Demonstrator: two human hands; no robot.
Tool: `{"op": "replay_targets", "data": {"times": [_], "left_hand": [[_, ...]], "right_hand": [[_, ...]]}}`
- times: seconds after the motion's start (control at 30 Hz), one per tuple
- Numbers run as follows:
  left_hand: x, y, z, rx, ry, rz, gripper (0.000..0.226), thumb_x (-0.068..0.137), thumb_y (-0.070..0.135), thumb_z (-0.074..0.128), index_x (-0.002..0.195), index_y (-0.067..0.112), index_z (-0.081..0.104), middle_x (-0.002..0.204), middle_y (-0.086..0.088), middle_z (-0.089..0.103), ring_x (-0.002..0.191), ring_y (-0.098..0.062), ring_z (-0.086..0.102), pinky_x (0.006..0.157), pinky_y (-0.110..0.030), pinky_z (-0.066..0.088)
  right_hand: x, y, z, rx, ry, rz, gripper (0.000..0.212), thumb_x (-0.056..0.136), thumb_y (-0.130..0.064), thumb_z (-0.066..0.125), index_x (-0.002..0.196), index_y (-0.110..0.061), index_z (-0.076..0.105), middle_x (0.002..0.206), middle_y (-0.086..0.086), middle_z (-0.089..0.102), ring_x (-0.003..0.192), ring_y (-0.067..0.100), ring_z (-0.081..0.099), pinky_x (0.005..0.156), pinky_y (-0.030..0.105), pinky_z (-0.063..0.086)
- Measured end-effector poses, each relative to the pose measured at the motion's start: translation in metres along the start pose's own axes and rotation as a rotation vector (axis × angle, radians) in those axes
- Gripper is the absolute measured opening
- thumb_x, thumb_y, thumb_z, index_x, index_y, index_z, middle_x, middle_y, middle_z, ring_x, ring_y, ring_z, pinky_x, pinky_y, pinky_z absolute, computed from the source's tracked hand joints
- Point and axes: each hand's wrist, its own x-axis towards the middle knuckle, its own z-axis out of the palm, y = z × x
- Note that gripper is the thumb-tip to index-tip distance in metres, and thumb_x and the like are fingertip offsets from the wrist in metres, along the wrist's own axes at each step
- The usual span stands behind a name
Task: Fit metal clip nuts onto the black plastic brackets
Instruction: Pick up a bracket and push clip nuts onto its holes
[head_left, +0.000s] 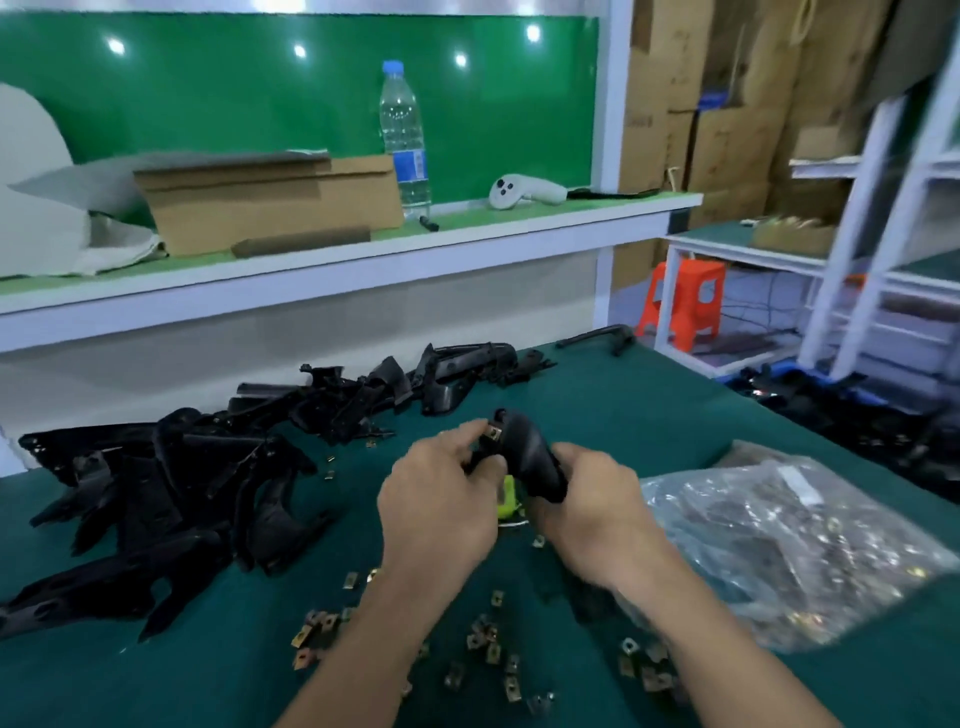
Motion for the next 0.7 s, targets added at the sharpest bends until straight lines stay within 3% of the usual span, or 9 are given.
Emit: {"op": "replay_targets", "data": {"times": [0.17,0.3,0.37,0.43,0.5,0.57,0.6,0.63,0.7], "left_hand": [[-0.004,0.078,0.061,-0.108,-0.199,0.136,0.032,0.092,0.044,0.064,0.123,0.045,0.068,0.105,0.014,0.077,0.102,-0.014,0.07,0.087,-0.032,0.054],[-0.018,0.134,0.124,-0.14,-0.563,0.118,0.014,0.077,0.055,0.07,0.077,0.043,0.078,0.077,0.016,0.076,0.077,-0.01,0.07,0.074,-0.029,0.056],[-0.021,0.154,0.154,-0.056,-0.773,0.219,0.029,0.073,0.054,0.069,0.072,0.026,0.076,0.061,0.009,0.067,0.06,-0.01,0.061,0.064,-0.028,0.049],[-0.022,0.172,0.179,-0.011,-0.974,0.315,0.039,0.07,0.05,0.07,0.07,0.012,0.068,0.058,0.0,0.055,0.058,-0.013,0.05,0.057,-0.028,0.038],[-0.019,0.191,0.2,-0.021,-1.125,0.322,0.034,0.067,0.048,0.072,0.063,0.015,0.064,0.055,0.007,0.053,0.051,-0.01,0.047,0.05,-0.02,0.034],[-0.01,0.215,0.22,-0.203,-1.169,0.138,0.027,0.075,0.043,0.076,0.068,0.021,0.063,0.056,0.007,0.057,0.044,-0.008,0.045,0.041,-0.017,0.031],[-0.005,0.23,0.229,-0.419,-1.181,-0.061,0.024,0.085,0.038,0.076,0.081,0.017,0.064,0.065,0.002,0.064,0.049,-0.009,0.05,0.041,-0.019,0.035],[0.0,0.244,0.235,-0.65,-1.176,-0.266,0.024,0.094,0.035,0.071,0.099,0.012,0.064,0.083,-0.007,0.071,0.062,-0.014,0.06,0.048,-0.021,0.044],[0.013,0.26,0.245,-0.939,-1.069,-0.531,0.046,0.101,0.037,0.062,0.135,0.008,0.052,0.132,-0.02,0.06,0.113,-0.031,0.063,0.085,-0.037,0.056]], "right_hand": [[-0.031,0.047,-0.079,0.448,0.138,0.196,0.009,0.078,-0.021,0.07,0.071,-0.024,0.065,0.054,-0.006,0.051,0.049,0.012,0.046,0.044,0.018,0.032],[-0.073,0.098,-0.124,0.767,0.277,0.439,0.009,0.082,-0.013,0.069,0.084,-0.017,0.076,0.075,0.015,0.07,0.062,0.027,0.062,0.06,0.027,0.045],[-0.092,0.125,-0.142,0.83,0.297,0.578,0.013,0.082,-0.007,0.068,0.075,-0.013,0.077,0.076,0.017,0.073,0.061,0.025,0.065,0.057,0.028,0.047],[-0.107,0.152,-0.156,0.789,0.283,0.68,0.01,0.081,-0.003,0.067,0.075,-0.004,0.074,0.072,0.018,0.071,0.06,0.025,0.064,0.058,0.03,0.046],[-0.107,0.173,-0.169,0.758,0.228,0.747,0.009,0.081,-0.004,0.065,0.078,0.001,0.072,0.073,0.02,0.071,0.059,0.026,0.064,0.057,0.03,0.048],[-0.082,0.191,-0.191,0.832,0.266,0.799,0.011,0.082,-0.007,0.068,0.075,-0.001,0.073,0.069,0.019,0.07,0.052,0.026,0.064,0.048,0.029,0.048],[-0.061,0.202,-0.207,0.886,0.354,0.809,0.009,0.084,-0.009,0.069,0.078,-0.002,0.072,0.068,0.017,0.069,0.05,0.025,0.063,0.046,0.028,0.048],[-0.035,0.214,-0.224,0.95,0.441,0.79,0.011,0.088,-0.013,0.069,0.088,-0.003,0.069,0.072,0.015,0.067,0.054,0.025,0.062,0.047,0.029,0.048],[0.012,0.238,-0.251,1.14,0.559,0.745,0.025,0.097,-0.024,0.063,0.103,0.0,0.06,0.092,0.016,0.064,0.075,0.028,0.063,0.064,0.039,0.055]]}}
